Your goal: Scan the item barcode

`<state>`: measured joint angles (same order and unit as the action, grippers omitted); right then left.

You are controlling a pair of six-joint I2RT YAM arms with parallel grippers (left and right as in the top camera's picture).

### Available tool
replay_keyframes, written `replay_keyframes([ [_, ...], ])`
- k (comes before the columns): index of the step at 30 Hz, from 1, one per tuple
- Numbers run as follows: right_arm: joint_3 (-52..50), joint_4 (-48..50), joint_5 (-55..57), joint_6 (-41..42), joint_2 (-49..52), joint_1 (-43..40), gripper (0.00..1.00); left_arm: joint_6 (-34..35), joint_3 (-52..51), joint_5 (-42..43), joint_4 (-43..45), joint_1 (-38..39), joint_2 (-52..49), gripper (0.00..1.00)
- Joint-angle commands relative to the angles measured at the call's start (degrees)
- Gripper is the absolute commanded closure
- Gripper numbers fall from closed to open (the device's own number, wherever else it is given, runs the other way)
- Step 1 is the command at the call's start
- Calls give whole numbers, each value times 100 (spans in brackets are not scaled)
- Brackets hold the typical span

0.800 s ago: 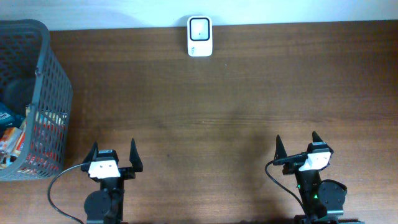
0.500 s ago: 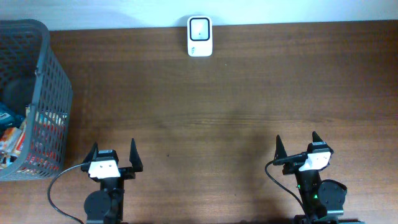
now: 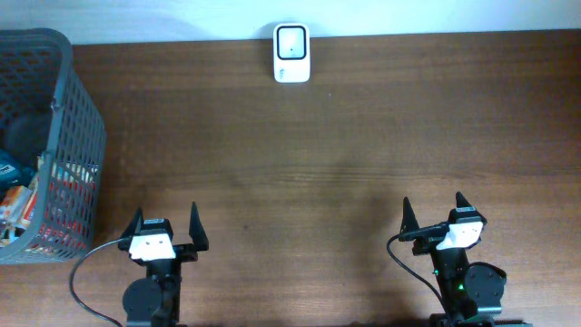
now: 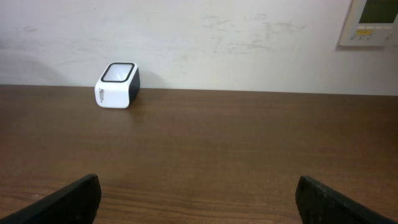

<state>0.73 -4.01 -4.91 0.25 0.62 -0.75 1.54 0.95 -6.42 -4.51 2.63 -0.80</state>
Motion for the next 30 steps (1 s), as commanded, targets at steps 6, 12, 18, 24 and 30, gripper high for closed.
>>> replay_keyframes([
  [6,-42,-15,46,61,-42,37,1,704,-42,3895,2704,-28,44,1],
  [12,-42,-15,46,61,-42,37,1,-164,3001,2142,1198,-31,-1049,1],
  [18,-42,-17,46,61,-42,37,1,-601,7512,2730,-3012,-31,-5005,1],
  [24,-42,-15,46,61,-42,37,1,592,15059,15,-7471,-1574,-10253,1],
  [30,-42,-15,46,61,-42,37,1,1622,15739,-15,-8115,-3617,-11398,1],
])
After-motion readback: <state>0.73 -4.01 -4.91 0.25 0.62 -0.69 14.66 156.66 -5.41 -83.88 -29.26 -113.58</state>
